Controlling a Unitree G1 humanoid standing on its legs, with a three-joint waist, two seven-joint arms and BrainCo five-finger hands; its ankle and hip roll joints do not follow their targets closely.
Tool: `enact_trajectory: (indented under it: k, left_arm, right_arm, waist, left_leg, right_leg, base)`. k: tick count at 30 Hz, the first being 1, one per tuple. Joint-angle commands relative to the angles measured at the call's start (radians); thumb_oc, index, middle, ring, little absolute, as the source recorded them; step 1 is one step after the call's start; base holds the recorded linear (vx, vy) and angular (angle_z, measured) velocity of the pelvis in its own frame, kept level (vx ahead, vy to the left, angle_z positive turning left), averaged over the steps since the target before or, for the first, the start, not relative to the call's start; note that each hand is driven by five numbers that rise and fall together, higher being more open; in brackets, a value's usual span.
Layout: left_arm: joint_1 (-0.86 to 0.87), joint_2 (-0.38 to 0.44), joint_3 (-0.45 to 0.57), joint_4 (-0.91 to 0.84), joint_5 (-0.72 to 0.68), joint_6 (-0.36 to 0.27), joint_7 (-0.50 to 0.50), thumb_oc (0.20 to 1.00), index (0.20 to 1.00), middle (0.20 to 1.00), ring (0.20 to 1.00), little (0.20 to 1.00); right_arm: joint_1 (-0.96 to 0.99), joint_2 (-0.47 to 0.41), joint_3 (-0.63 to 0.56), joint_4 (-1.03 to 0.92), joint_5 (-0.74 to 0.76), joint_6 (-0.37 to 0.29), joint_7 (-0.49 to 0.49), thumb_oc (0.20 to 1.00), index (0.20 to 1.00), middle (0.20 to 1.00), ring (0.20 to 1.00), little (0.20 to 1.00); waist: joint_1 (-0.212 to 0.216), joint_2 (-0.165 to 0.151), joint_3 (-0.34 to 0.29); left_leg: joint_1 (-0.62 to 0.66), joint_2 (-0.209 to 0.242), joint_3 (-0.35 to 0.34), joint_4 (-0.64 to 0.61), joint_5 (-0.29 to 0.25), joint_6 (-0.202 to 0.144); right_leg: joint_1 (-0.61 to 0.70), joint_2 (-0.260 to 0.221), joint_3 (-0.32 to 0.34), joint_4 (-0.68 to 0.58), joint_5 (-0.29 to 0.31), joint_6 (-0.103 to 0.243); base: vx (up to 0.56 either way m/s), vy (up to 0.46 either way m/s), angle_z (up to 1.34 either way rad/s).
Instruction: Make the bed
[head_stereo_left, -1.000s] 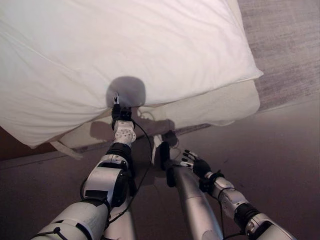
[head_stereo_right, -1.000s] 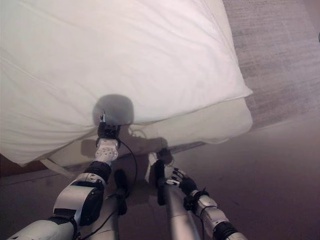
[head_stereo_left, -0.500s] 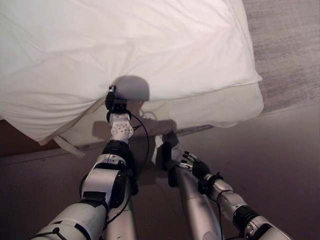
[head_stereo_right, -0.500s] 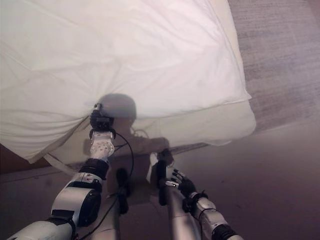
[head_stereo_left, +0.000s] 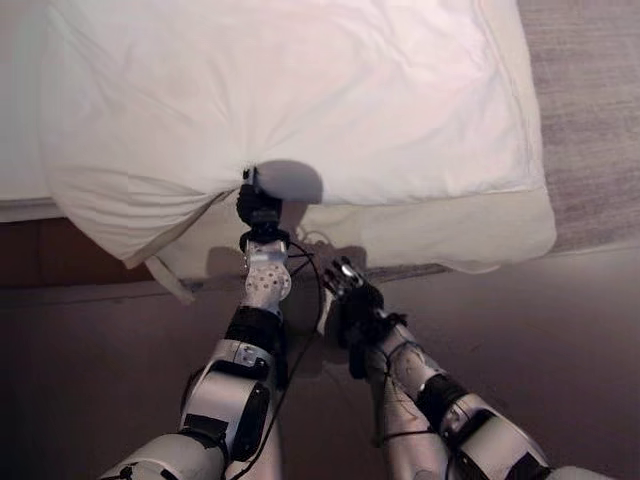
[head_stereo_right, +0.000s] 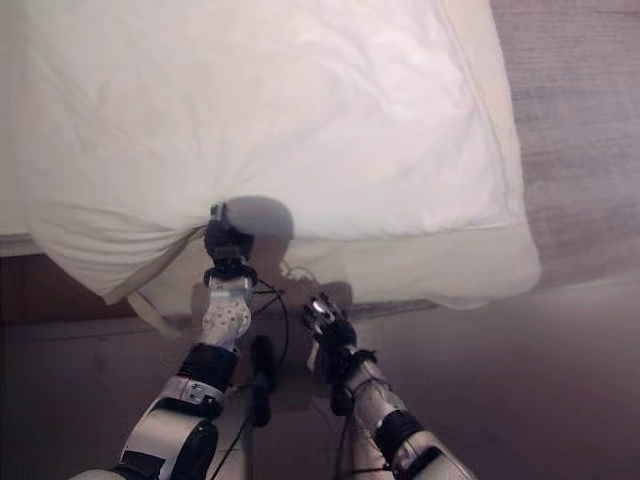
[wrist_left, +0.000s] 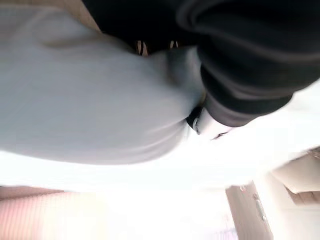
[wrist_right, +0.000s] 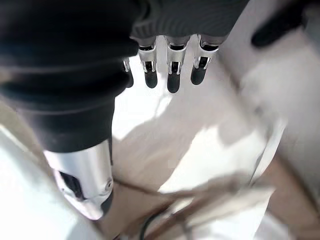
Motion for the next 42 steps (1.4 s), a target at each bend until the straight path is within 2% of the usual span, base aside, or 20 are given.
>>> enact_trajectory:
  k: [1, 8, 15, 20, 22, 24, 30, 37, 42]
  left_arm:
    - [0.001, -0.030, -0.063, -0.163, 0.029, -0.022, -0.095, 0.200, 0.200, 0.200, 0.200, 0.200]
    - [0.049, -0.032, -0.096, -0.299, 0.049, -0.062, -0.071, 0.200, 0.200, 0.200, 0.200, 0.200]
    - [0.090, 0.011, -0.057, -0.368, 0.096, -0.118, 0.003, 0.200, 0.200, 0.200, 0.200, 0.200]
    - [0.142, 0.036, -0.019, -0.386, 0.141, -0.133, 0.055, 0.200, 0.200, 0.200, 0.200, 0.200]
    - [0.176, 0.045, 0.025, -0.396, 0.183, -0.166, 0.131, 0.200, 0.200, 0.200, 0.200, 0.200]
    - [0.181, 0.043, 0.035, -0.406, 0.191, -0.174, 0.145, 0.200, 0.200, 0.200, 0.200, 0.200]
    - [0.232, 0.053, 0.078, -0.429, 0.251, -0.177, 0.215, 0.200, 0.200, 0.200, 0.200, 0.200]
    - [0.248, 0.058, 0.107, -0.437, 0.270, -0.192, 0.247, 0.200, 0.200, 0.200, 0.200, 0.200]
    - [0.234, 0.069, 0.142, -0.425, 0.316, -0.221, 0.349, 0.200, 0.200, 0.200, 0.200, 0.200]
  right_arm:
    - [-0.023, 0.022, -0.007, -0.039, 0.110, 0.013, 0.047, 1.000, 1.000, 1.000, 1.000, 1.000]
    - [-0.161, 0.049, -0.064, -0.065, 0.232, -0.002, 0.039, 1.000, 1.000, 1.000, 1.000, 1.000]
    - [-0.209, 0.024, -0.104, -0.156, 0.304, -0.012, 0.041, 1.000, 1.000, 1.000, 1.000, 1.000]
    - [-0.179, 0.018, -0.128, -0.263, 0.336, -0.043, 0.045, 1.000, 1.000, 1.000, 1.000, 1.000]
    - [-0.162, 0.005, -0.167, -0.334, 0.361, -0.080, 0.045, 1.000, 1.000, 1.000, 1.000, 1.000]
    - [-0.158, 0.002, -0.179, -0.349, 0.365, -0.089, 0.042, 1.000, 1.000, 1.000, 1.000, 1.000]
    - [-0.110, -0.037, -0.237, -0.437, 0.361, -0.121, 0.045, 1.000, 1.000, 1.000, 1.000, 1.000]
    - [-0.112, -0.066, -0.286, -0.447, 0.364, -0.155, 0.018, 1.000, 1.000, 1.000, 1.000, 1.000]
    - [-0.128, -0.081, -0.338, -0.417, 0.369, -0.197, -0.058, 1.000, 1.000, 1.000, 1.000, 1.000]
  waist:
    - [0.011, 0.059, -0.047]
    - [0.057, 0.082, -0.016]
    - [0.087, 0.098, -0.005]
    - [0.090, 0.104, -0.005]
    - [0.093, 0.114, -0.010]
    - [0.093, 0.116, -0.012]
    - [0.088, 0.126, -0.024]
    - [0.086, 0.135, -0.027]
    - [0.084, 0.140, -0.034]
  left_leg:
    - [-0.031, -0.009, -0.048, -0.036, 0.020, -0.033]
    - [-0.019, -0.031, -0.062, -0.046, 0.027, -0.030]
    - [-0.011, -0.049, -0.082, -0.061, 0.032, -0.027]
    - [-0.013, -0.051, -0.085, -0.054, 0.029, -0.021]
    - [-0.013, -0.054, -0.087, -0.056, 0.028, -0.020]
    - [-0.019, -0.055, -0.086, -0.055, 0.034, -0.019]
    - [-0.024, -0.057, -0.088, -0.051, 0.026, -0.018]
    - [-0.033, -0.058, -0.086, -0.051, 0.033, -0.016]
    - [-0.031, -0.057, -0.086, -0.064, 0.035, -0.017]
  right_leg:
    - [0.030, -0.035, 0.011, -0.092, 0.036, 0.151]
    - [0.047, -0.052, -0.006, -0.082, 0.027, 0.153]
    - [0.057, -0.066, -0.025, -0.078, 0.015, 0.157]
    - [0.055, -0.069, -0.025, -0.068, 0.007, 0.156]
    - [0.052, -0.075, -0.027, -0.062, 0.001, 0.158]
    - [0.046, -0.076, -0.028, -0.061, 0.006, 0.157]
    - [0.036, -0.078, -0.026, -0.052, -0.003, 0.159]
    - [0.025, -0.081, -0.021, -0.052, 0.003, 0.160]
    - [0.022, -0.081, -0.023, -0.057, 0.003, 0.162]
  base:
    - [0.00, 0.024, 0.08]
    - [0.00, 0.007, 0.13]
    - [0.03, 0.001, 0.13]
    - [0.02, 0.013, 0.09]
    - [0.02, 0.009, 0.00]
    - [0.00, 0.000, 0.00]
    - [0.01, 0.002, 0.01]
    - [0.00, 0.000, 0.00]
    - [0.00, 0.000, 0.00]
